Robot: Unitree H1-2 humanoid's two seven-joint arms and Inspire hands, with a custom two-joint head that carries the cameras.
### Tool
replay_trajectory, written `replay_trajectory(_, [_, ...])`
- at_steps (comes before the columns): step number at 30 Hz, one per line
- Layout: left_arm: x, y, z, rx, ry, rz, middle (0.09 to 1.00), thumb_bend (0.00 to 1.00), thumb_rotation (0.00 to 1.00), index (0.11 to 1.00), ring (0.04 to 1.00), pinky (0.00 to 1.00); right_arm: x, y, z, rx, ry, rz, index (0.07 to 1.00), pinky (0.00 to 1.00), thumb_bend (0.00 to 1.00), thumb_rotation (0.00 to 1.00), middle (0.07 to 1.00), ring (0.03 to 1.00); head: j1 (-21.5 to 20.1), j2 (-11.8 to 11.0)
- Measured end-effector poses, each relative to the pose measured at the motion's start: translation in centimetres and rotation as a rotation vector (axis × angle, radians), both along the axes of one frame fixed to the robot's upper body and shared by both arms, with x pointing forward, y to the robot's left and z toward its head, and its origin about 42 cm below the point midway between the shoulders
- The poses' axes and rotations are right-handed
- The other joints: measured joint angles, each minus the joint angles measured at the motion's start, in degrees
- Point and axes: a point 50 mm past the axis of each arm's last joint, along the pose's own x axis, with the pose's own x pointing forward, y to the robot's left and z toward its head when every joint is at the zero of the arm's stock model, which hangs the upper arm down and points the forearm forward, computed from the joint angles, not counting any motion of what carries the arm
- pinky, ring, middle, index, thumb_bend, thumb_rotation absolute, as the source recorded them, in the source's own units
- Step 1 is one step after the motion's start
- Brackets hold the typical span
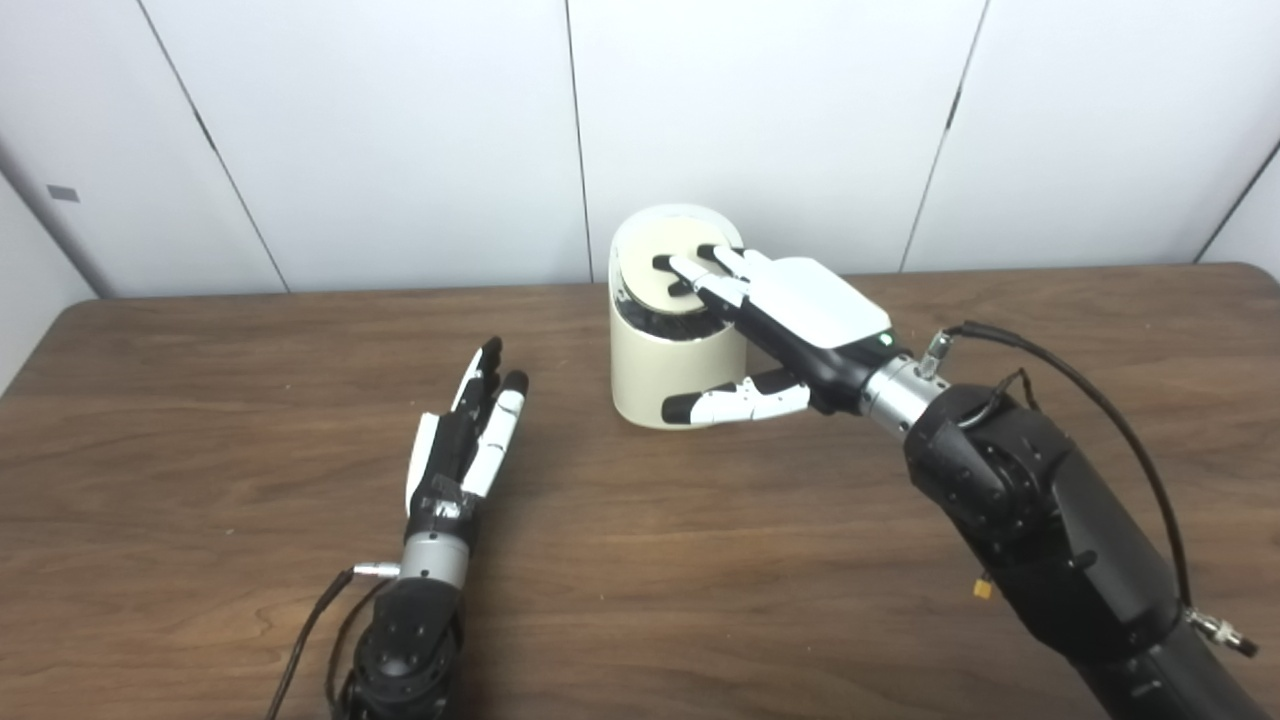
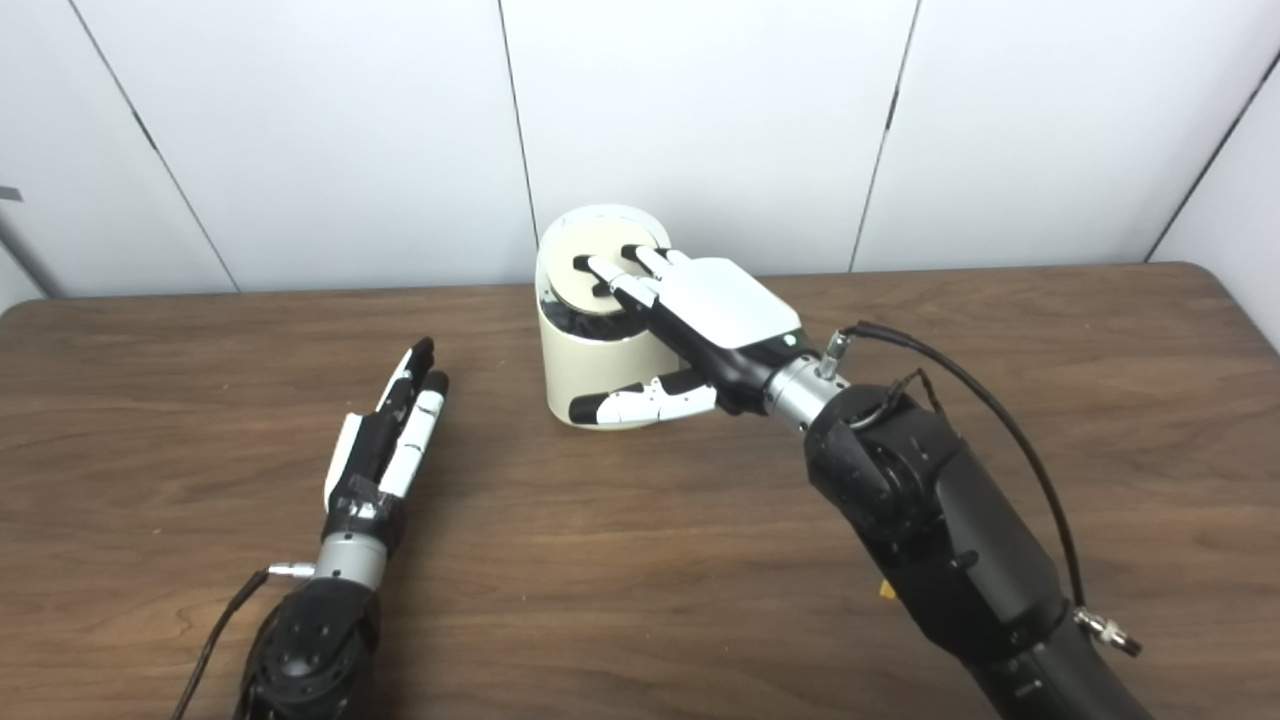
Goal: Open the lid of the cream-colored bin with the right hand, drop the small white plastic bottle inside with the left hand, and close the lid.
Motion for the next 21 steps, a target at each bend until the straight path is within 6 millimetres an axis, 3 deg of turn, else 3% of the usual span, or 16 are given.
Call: replay_trajectory(21, [0.10,-0.12,-0.01,-0.030,0.001,0.004,1.000,0.59,0.84,1.000,1.000,1.00,0.50,0.48,-0.13,-0.059,0.023,0.009,0.974,1.00,0.69,1.00,0.901,1.000,0.26,0.18])
